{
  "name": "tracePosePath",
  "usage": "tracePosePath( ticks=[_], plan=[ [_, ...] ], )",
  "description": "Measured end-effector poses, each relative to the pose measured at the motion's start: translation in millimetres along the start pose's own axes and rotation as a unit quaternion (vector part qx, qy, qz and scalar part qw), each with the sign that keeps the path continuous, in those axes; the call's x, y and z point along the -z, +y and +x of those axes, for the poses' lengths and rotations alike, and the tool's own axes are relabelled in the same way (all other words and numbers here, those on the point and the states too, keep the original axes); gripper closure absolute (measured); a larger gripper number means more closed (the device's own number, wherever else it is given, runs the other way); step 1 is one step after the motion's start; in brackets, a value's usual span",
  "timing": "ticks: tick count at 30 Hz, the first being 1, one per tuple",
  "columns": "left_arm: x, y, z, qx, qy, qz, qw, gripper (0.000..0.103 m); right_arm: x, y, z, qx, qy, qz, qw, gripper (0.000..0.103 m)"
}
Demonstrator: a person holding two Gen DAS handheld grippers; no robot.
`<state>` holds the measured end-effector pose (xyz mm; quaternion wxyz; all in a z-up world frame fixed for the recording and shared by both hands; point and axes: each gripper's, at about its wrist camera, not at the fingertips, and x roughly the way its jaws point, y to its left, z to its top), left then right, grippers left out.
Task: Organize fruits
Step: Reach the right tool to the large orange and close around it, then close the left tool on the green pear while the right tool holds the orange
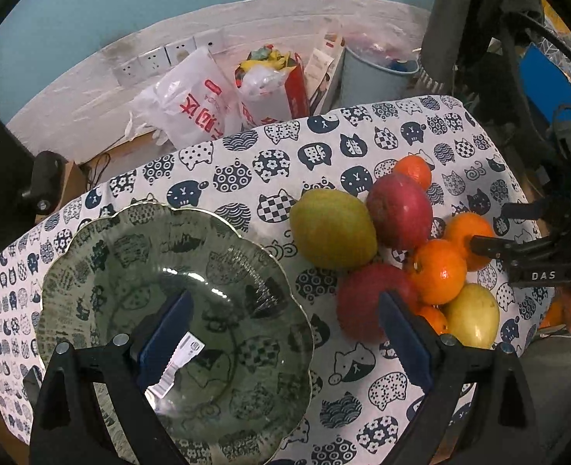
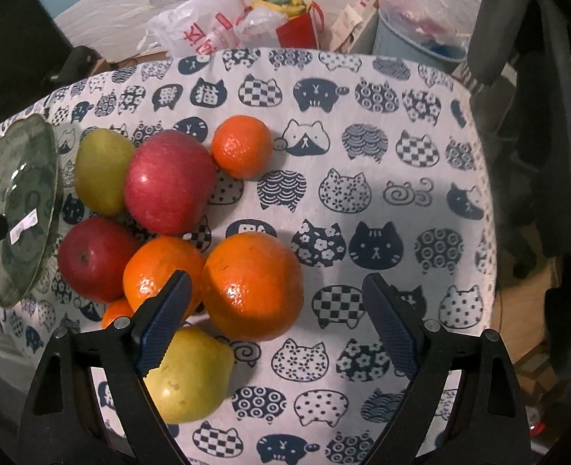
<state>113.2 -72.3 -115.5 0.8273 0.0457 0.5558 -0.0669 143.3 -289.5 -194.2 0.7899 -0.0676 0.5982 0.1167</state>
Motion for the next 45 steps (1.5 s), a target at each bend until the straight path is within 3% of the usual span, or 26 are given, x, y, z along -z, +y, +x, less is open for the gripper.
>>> tracePosePath(
  ticks=[11, 16, 20, 32, 45],
  plan=[
    [-11, -2, 20, 0.012, 0.010, -0.003, 0.9999, 0.007, -7, -15, 27, -0.056, 0.029, 0.068, 0.996, 0.017],
    [-15, -2, 26, 0.020, 0.012, -0.006, 0.9997, 0.006, -12, -23, 39, -0.084, 0.044, 0.099, 0.991, 0.024],
    [-21, -8, 32, 0.023, 0.015, -0.001, 0.9996, 0.006, -8, -25, 44, -0.105, 0.057, 0.113, 0.986, 0.038],
    [-35, -31, 54, 0.045, 0.038, 0.017, 0.9982, 0.006, -8, -18, 30, -0.057, 0.023, 0.075, 0.995, 0.039],
    [-40, -48, 82, 0.019, 0.068, 0.059, 0.9958, 0.006, -12, -31, 14, -0.043, 0.000, 0.079, 0.996, 0.039]
  ],
)
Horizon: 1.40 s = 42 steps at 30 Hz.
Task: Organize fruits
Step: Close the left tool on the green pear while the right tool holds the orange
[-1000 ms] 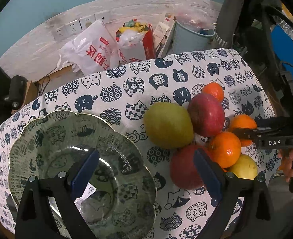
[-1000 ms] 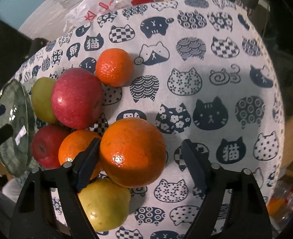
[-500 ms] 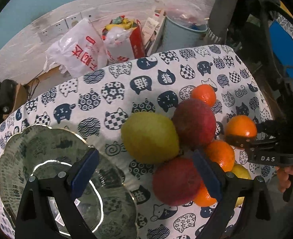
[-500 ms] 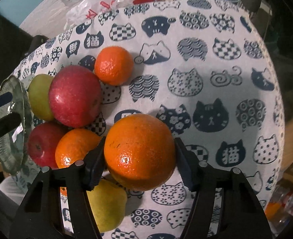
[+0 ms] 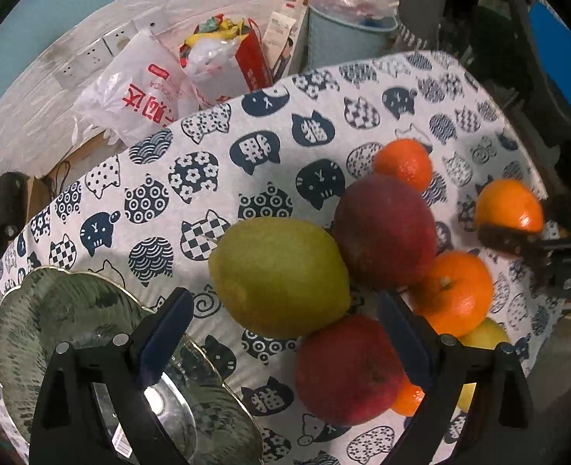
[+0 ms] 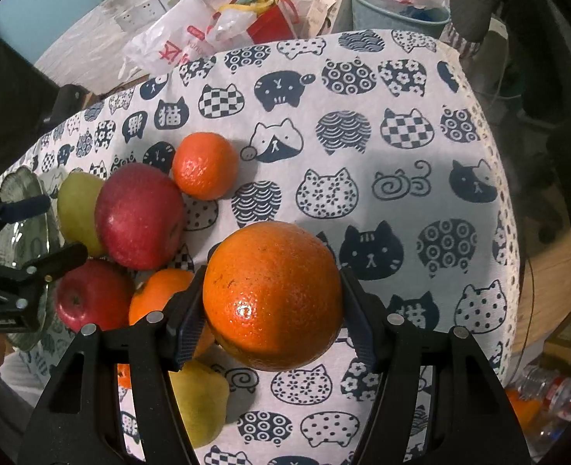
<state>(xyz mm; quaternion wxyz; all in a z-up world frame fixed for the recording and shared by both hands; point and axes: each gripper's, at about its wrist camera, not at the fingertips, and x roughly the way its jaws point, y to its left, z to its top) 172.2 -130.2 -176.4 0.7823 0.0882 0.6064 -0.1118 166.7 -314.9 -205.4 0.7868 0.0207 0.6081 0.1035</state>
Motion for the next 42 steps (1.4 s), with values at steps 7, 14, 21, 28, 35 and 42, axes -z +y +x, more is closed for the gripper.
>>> tracePosePath(
  ticks=[7, 14, 21, 28, 35, 42],
  plan=[
    [-2, -6, 20, -0.015, 0.021, 0.018, 0.9995, 0.007, 0, -9, -8, 0.001, -0.007, 0.000, 1.000, 0.039],
    [-3, 1, 27, -0.007, 0.017, 0.009, 0.9998, 0.014, 0, -9, -8, 0.006, -0.009, -0.003, 1.000, 0.039],
    [-4, 4, 30, 0.019, 0.008, 0.009, 0.9997, 0.022, 0, -4, -6, 0.011, -0.009, -0.010, 1.000, 0.039],
    [1, 0, 19, 0.011, -0.017, 0.019, 0.9996, 0.024, -1, -3, -8, 0.014, -0.014, -0.013, 1.000, 0.039],
    [0, 1, 6, 0.015, -0.039, 0.021, 0.9989, 0.027, -1, -1, -12, 0.017, -0.020, -0.017, 1.000, 0.039],
    [-4, 1, 7, 0.019, -0.047, 0.017, 0.9986, 0.026, 0, -1, -15, 0.014, -0.024, -0.015, 1.000, 0.039]
  ],
)
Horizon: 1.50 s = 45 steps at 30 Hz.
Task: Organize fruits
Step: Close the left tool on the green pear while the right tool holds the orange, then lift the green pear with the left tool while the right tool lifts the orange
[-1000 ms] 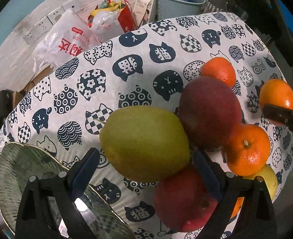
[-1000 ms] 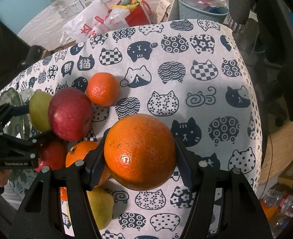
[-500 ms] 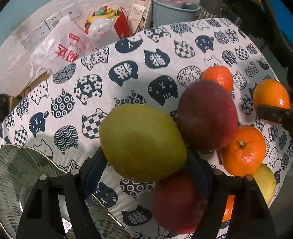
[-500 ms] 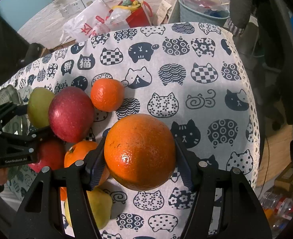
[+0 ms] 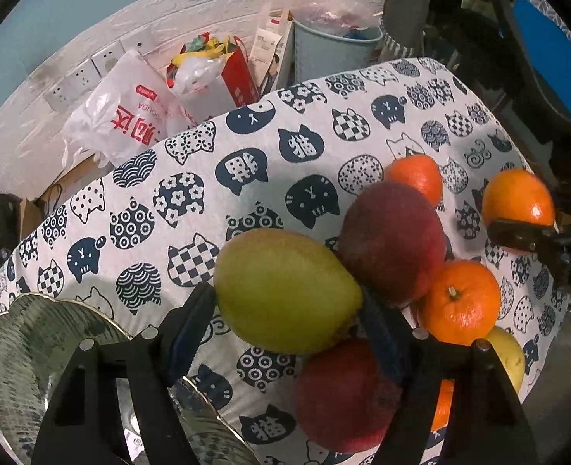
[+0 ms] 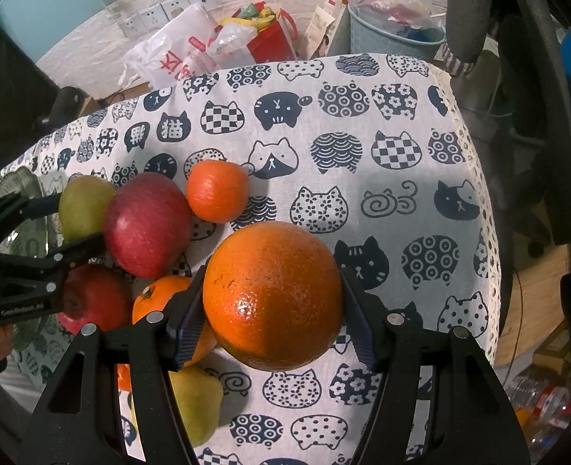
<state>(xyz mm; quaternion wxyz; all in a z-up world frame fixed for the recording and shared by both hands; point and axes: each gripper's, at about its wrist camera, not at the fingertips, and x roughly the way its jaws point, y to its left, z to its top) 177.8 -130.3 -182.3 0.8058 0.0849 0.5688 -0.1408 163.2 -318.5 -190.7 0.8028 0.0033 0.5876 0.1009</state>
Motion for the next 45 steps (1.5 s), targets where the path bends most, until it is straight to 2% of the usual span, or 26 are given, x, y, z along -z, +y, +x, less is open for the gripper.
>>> tracePosePath(
  ticks=[7, 22, 36, 45],
  plan=[
    [-2, -4, 11, 0.005, 0.003, 0.002, 1.0000, 0.019, 3, -7, 2, 0.000, 0.005, 0.009, 1.000, 0.039],
    [-1, -4, 7, 0.000, -0.013, 0.000, 0.9999, 0.020, 0, -8, -3, 0.005, -0.010, 0.001, 1.000, 0.039],
    [3, -7, -49, -0.003, -0.069, -0.004, 0.9976, 0.020, -1, 13, -29, 0.016, -0.046, -0.031, 0.998, 0.039],
    [16, -5, -92, -0.001, -0.102, -0.008, 0.9948, 0.021, 1, 31, -53, 0.010, -0.074, -0.044, 0.996, 0.039]
  ],
)
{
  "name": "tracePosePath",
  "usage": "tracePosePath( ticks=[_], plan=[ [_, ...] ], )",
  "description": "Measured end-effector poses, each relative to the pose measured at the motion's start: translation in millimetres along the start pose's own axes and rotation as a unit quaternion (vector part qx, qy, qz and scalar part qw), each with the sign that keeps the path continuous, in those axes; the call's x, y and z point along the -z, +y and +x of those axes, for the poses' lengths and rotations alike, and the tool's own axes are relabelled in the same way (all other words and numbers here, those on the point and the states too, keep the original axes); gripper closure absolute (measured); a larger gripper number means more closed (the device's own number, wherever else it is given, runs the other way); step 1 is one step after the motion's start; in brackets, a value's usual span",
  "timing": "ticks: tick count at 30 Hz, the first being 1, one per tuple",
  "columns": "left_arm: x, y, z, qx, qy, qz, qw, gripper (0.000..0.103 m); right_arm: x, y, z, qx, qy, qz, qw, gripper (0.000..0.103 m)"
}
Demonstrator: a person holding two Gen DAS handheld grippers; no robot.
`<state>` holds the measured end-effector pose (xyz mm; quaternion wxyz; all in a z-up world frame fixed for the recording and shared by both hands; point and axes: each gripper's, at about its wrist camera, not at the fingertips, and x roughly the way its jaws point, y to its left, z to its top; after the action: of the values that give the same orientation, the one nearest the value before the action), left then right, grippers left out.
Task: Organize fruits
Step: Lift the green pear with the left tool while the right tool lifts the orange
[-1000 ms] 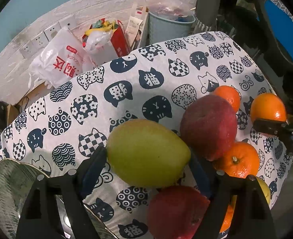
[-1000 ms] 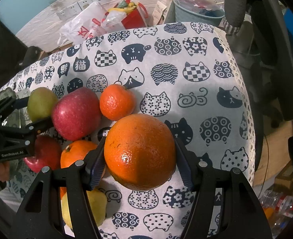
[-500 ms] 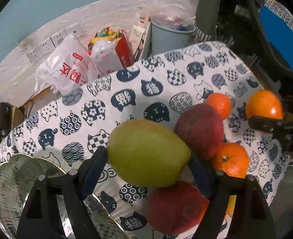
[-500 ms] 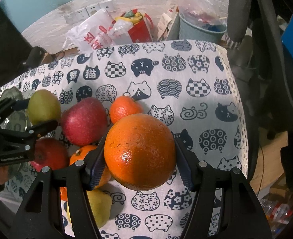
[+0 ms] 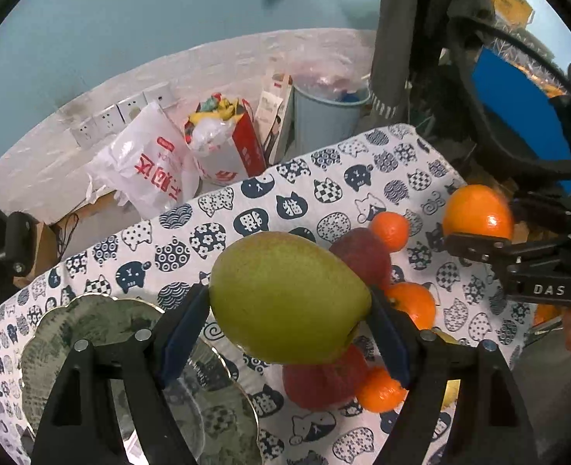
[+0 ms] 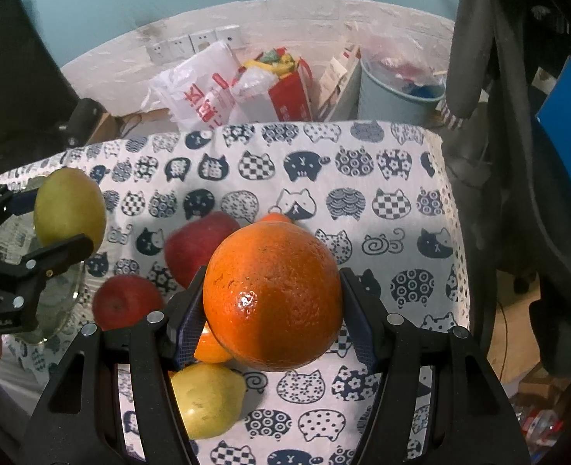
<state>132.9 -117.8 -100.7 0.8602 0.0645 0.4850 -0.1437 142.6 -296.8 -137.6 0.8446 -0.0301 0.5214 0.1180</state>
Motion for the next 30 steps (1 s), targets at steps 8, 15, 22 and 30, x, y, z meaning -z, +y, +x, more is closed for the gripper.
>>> tracePosePath(
  ticks=[8, 15, 22, 30],
  plan=[
    [9, 11, -31, -0.003, -0.013, -0.013, 0.9998, 0.040, -6, 24, -24, -0.011, -0.026, -0.017, 0.999, 0.039],
    [15, 28, -30, 0.005, -0.008, -0.033, 0.9994, 0.080, -4, 44, -27, -0.013, -0.025, -0.028, 0.999, 0.039],
    [29, 33, -11, 0.004, 0.021, -0.037, 0.9991, 0.066, 4, 46, -14, -0.012, -0.004, -0.028, 1.000, 0.039],
    [30, 25, 2, 0.012, 0.034, -0.032, 0.9988, 0.045, 4, 38, -11, -0.015, -0.002, -0.018, 1.000, 0.039]
  ],
)
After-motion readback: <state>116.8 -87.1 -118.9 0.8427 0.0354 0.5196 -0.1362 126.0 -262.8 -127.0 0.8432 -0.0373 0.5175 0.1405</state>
